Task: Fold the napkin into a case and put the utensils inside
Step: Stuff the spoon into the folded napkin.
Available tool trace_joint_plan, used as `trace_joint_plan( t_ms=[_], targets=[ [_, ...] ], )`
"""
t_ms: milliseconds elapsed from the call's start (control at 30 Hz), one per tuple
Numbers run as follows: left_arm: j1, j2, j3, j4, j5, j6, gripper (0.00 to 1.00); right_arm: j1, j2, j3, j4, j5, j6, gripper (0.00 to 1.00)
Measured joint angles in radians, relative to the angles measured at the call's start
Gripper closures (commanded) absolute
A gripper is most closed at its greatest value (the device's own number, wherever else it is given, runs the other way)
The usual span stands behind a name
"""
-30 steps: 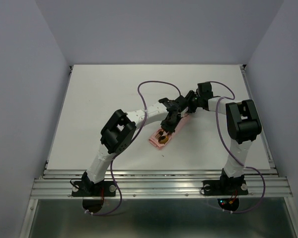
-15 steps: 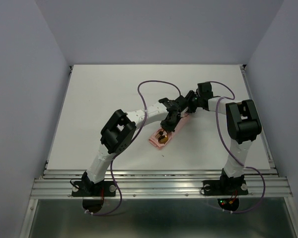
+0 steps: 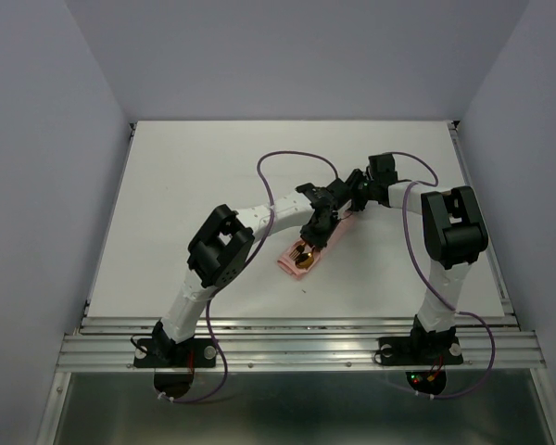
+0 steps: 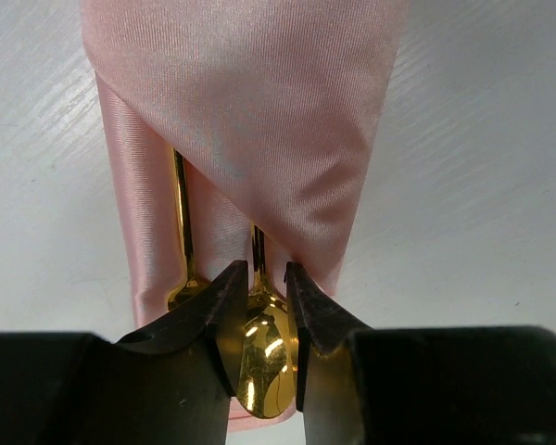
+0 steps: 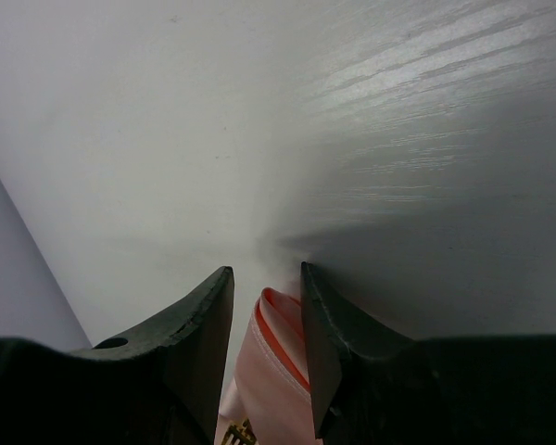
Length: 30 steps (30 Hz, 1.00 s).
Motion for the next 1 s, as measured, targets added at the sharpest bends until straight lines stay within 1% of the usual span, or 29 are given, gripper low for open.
trace_joint_plan(
  t_ms=[200,367,500,567,667,700,767,800,833,1000],
  targets=[
    [-0.001,0.000,-0.004,0.004,0.006,-0.001,0.66,0.000,0.000,0.000,0.000,0.000,0.000,0.59],
    [-0.002,0.000,-0.007,0.006,0.008,-0.001,0.73,0.000,0.000,0.000,0.000,0.000,0.000,0.59],
    [-0.002,0.000,-0.007,0.010,0.008,-0.002,0.83,0.000,0.000,0.000,0.000,0.000,0.000,0.59],
    [-0.002,0.000,-0.007,0.011,0.008,-0.002,0.85,0.000,0.000,0.000,0.000,0.000,0.000,0.59],
    [-0.002,0.000,-0.007,0.012,0.008,-0.001,0.85,0.000,0.000,0.000,0.000,0.000,0.000,0.59],
    [-0.002,0.000,-0.007,0.012,0.008,-0.001,0.83,0.000,0.000,0.000,0.000,0.000,0.000,0.59],
    [-0.002,0.000,-0.007,0.012,0.009,0.001,0.78,0.000,0.000,0.000,0.000,0.000,0.000,0.59],
    [-0.002,0.000,-0.007,0.012,0.008,0.001,0.71,0.000,0.000,0.000,0.000,0.000,0.000,0.59],
    [-0.002,0.000,-0.007,0.012,0.009,0.002,0.68,0.000,0.000,0.000,0.000,0.000,0.000,0.59],
    [-0.002,0.005,-0.007,0.011,0.009,0.003,0.68,0.000,0.000,0.000,0.000,0.000,0.000,0.59]
  ],
)
